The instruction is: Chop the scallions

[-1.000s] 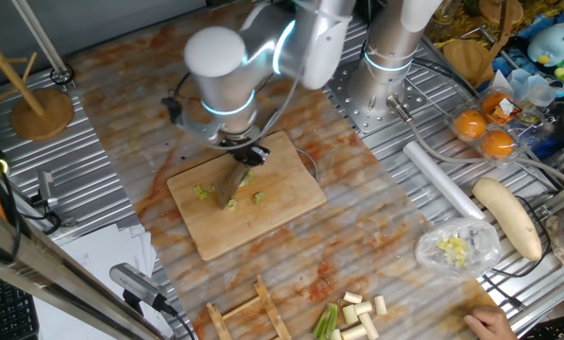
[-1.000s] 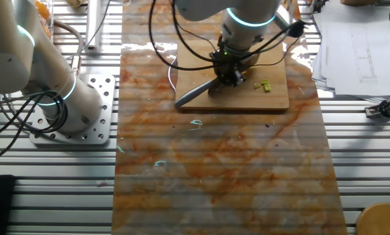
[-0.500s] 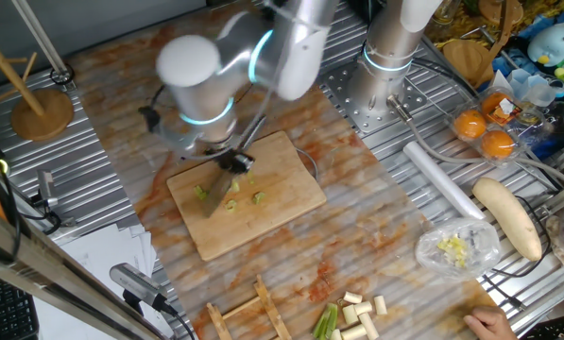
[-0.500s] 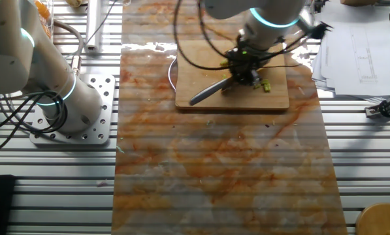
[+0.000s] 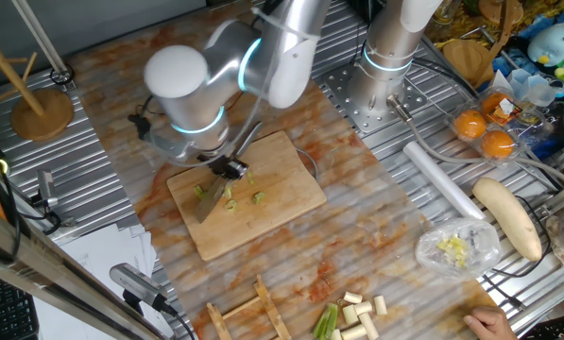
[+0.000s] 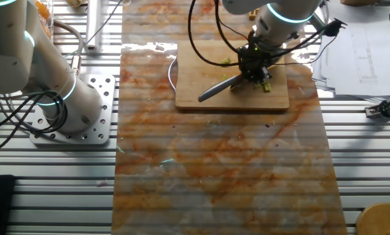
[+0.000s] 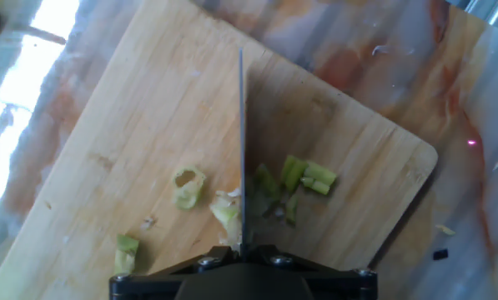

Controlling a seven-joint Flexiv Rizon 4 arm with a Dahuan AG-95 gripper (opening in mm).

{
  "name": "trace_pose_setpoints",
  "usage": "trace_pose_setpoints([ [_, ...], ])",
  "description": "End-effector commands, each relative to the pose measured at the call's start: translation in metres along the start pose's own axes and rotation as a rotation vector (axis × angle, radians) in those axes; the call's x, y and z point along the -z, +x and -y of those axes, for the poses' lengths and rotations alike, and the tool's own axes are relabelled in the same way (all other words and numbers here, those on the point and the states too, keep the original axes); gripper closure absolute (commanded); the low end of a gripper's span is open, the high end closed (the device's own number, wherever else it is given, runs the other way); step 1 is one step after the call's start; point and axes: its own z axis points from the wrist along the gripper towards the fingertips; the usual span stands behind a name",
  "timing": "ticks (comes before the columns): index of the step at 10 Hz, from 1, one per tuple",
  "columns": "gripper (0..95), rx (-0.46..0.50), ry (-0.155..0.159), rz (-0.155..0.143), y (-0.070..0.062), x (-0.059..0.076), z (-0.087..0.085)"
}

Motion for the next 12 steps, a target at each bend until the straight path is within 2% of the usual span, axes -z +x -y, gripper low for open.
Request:
trace_pose_setpoints([
  [1, 95.0, 0.03, 0.003, -0.018, 0.0018, -0.0034, -0.0007],
  [6, 95.0, 0.067, -0.024, -0.042, 0.0018, -0.0034, -0.0007],
  [9, 95.0, 0.034, -0.062, -0.023, 0.0018, -0.0034, -0.0007],
  [12, 95.0, -0.017, -0.091, -0.019, 0.0018, -0.0034, -0.0007],
])
